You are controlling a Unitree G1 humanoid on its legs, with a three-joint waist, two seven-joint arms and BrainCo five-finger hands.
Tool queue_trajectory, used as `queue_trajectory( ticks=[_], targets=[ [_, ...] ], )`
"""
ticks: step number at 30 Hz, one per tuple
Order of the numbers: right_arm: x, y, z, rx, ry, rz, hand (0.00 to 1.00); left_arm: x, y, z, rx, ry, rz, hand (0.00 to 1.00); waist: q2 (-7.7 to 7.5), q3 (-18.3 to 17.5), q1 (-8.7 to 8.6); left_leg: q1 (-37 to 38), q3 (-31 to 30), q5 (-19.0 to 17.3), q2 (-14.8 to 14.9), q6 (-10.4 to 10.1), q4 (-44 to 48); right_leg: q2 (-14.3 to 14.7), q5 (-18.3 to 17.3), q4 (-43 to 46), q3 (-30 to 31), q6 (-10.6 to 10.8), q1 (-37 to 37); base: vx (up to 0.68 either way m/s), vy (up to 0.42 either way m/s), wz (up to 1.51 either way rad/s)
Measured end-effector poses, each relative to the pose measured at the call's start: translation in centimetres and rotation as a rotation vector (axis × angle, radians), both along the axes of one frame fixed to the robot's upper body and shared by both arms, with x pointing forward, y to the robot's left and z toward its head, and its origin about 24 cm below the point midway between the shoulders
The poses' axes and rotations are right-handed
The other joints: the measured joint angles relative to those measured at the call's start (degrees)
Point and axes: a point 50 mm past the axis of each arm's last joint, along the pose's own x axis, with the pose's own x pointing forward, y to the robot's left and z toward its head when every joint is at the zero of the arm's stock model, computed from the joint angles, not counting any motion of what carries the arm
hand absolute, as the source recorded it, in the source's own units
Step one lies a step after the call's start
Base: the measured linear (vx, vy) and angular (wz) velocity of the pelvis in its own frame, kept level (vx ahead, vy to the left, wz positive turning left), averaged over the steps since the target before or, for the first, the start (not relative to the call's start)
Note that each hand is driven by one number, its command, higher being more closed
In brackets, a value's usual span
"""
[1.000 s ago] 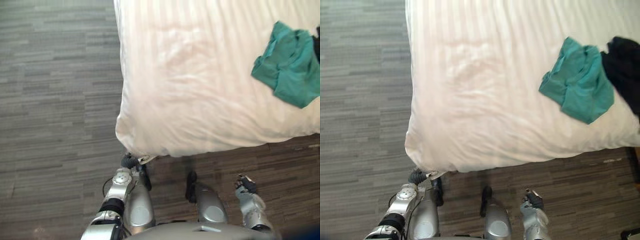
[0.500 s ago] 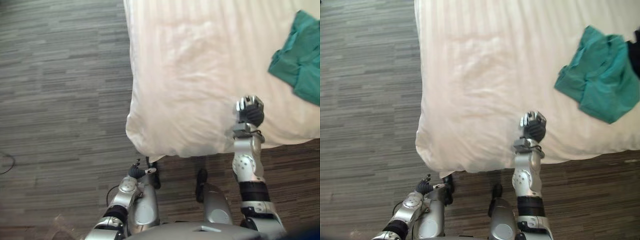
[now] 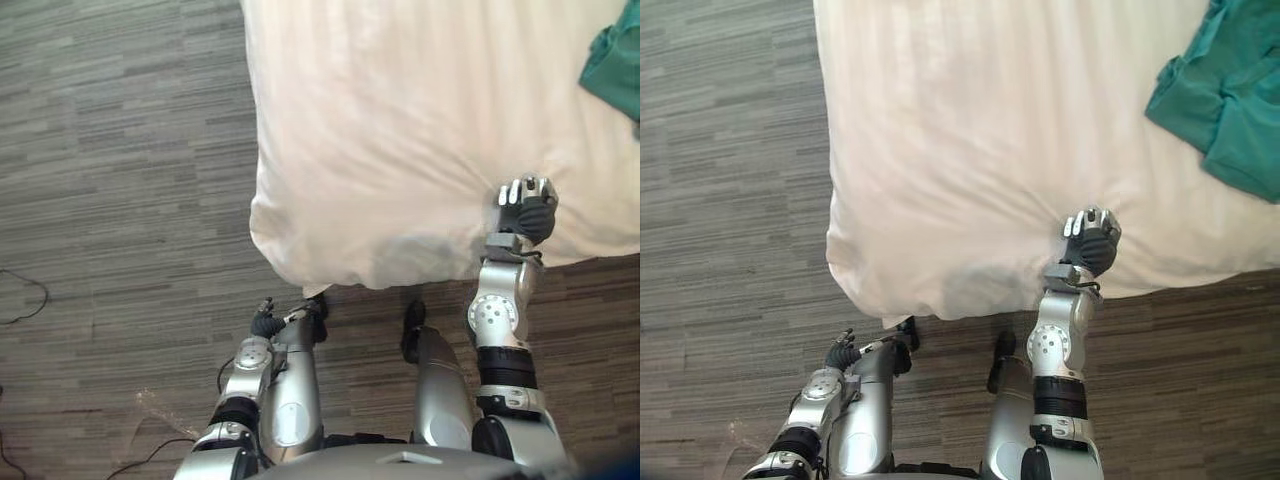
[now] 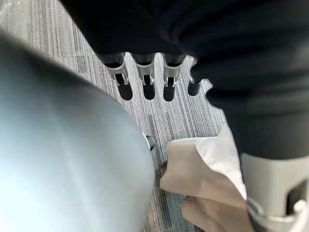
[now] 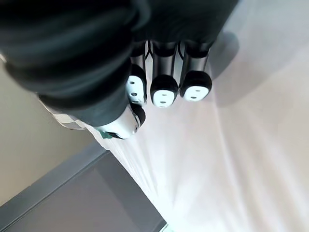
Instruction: Tidy the bed and pick cloth on bed and put in laundry
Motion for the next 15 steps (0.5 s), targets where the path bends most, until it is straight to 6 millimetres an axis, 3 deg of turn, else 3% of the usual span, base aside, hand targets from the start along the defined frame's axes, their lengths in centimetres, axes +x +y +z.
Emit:
queue_trajectory(
  ticks=[2,4,6,9,10,15],
  targets=[
    [-1.2,-1.8,-2.9,0.03,0.126,-0.055,1.0,0.2,0.2,0.2,0.001,-0.009,0.006,0.0,-0.7,-0.06,-0.38,0.47,-0.06,-0.22,-0.01,0.07,0.18,0.07,0.11,-0.5,0.0,0.12,0.87,0.04,0.028,-0.01],
    [-4.3,-4.1,-9.6,0.108,0.445,-0.118,1.0,0.4,0.3,0.3,0.001,-0.013,0.011,0.0,-1.23,0.08,-0.37,1.51,0.0,-0.62,-0.04,0.0,0.3,0.09,0.14,-0.8,0.0,0.17,2.19,0.07,0.018,-0.02],
    [-7.8,-4.4,-13.8,0.183,0.641,-0.152,1.0,0.2,0.5,0.2,0.004,-0.007,0.017,0.0,-1.24,0.11,-0.72,3.21,0.4,-1.08,-0.13,-0.24,0.45,0.13,0.14,-0.8,0.18,0.19,3.66,0.09,0.01,-0.11],
    [-11.9,-4.8,-16.7,0.203,0.791,-0.178,1.0,0.0,0.7,0.3,0.01,-0.012,0.02,0.0,-1.21,0.08,-2.28,7.4,0.7,-2.29,0.32,-0.73,0.74,0.43,-0.07,-0.75,0.1,0.0,7.63,0.07,-0.013,-0.13],
    [-12.9,-5.0,-17.1,0.194,0.825,-0.188,0.0,0.0,0.7,0.3,0.01,-0.015,0.019,0.0,-1.27,0.04,-2.52,8.65,0.64,-2.6,0.47,-0.96,0.72,0.51,-0.43,-0.78,-0.11,-0.06,8.97,0.05,-0.05,0.0],
    [-15.5,-4.3,-19.5,0.167,0.982,-0.136,0.0,-0.9,0.8,-0.3,0.011,0.013,0.023,0.0,-1.81,-0.64,-2.84,12.31,-0.8,-2.34,-0.04,-1.57,-0.39,0.05,-2.8,-0.46,-2.26,-0.01,13.28,0.01,-0.071,0.16]
  ],
)
